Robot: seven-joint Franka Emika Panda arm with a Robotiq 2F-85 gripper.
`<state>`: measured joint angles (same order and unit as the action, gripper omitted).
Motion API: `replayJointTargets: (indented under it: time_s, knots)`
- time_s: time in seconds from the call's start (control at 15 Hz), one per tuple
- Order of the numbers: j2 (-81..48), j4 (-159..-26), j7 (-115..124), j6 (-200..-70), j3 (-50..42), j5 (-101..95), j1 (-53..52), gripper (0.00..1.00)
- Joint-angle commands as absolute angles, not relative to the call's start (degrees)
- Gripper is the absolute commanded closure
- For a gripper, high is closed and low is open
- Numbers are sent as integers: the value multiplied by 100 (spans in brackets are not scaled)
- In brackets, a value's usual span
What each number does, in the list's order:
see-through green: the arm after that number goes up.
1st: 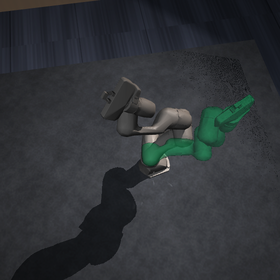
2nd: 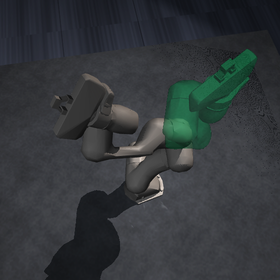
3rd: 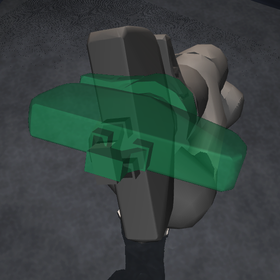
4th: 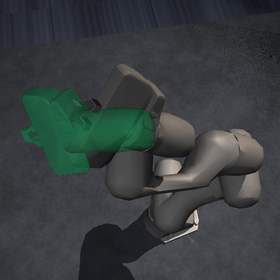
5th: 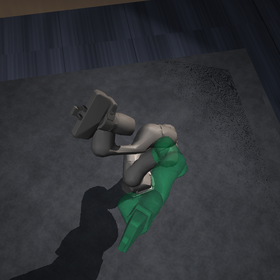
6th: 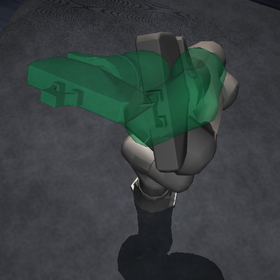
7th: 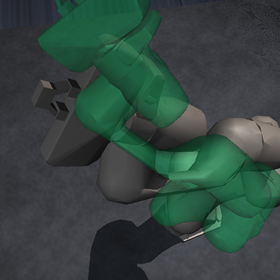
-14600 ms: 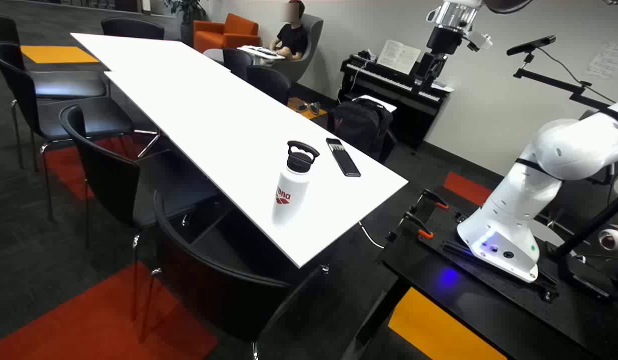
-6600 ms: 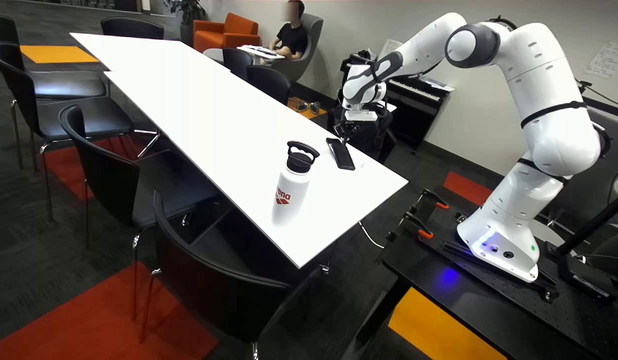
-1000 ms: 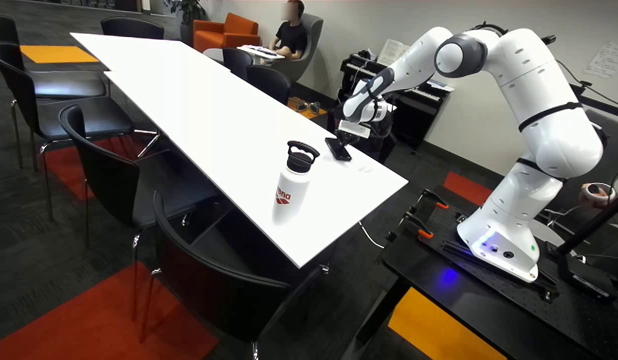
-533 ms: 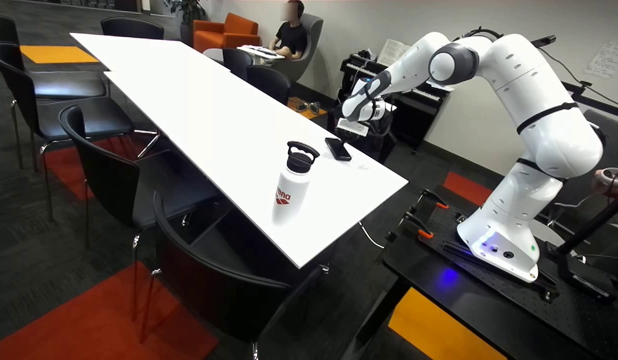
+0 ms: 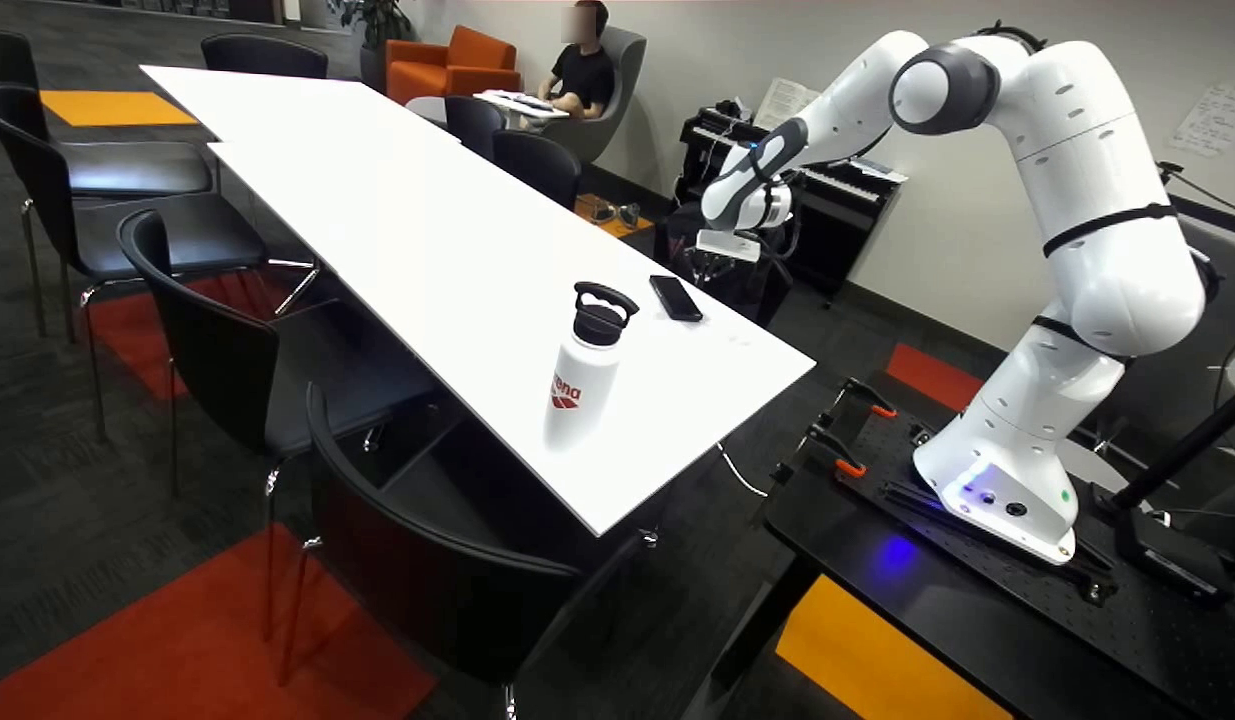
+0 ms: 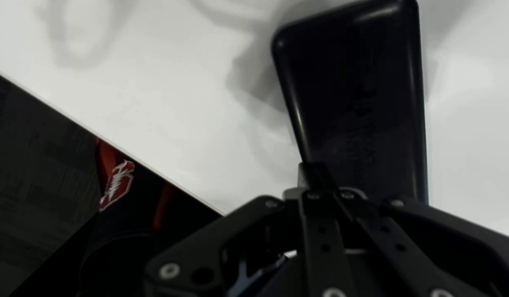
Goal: Slide the cover over the calculator.
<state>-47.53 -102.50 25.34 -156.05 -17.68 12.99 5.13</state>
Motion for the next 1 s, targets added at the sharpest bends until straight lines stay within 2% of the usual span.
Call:
replayJointTargets:
  time_s: [0.0, 0.4, 0.93]
  knots:
    - [-3525, -11636, 1965, -15669, -1760, 937, 439, 100]
    - [-2263, -13050, 1914, -15973, -2031, 13, 69, 100]
    - [-1509, -13742, 2454, -16181, -2442, -1341, -421, 100]
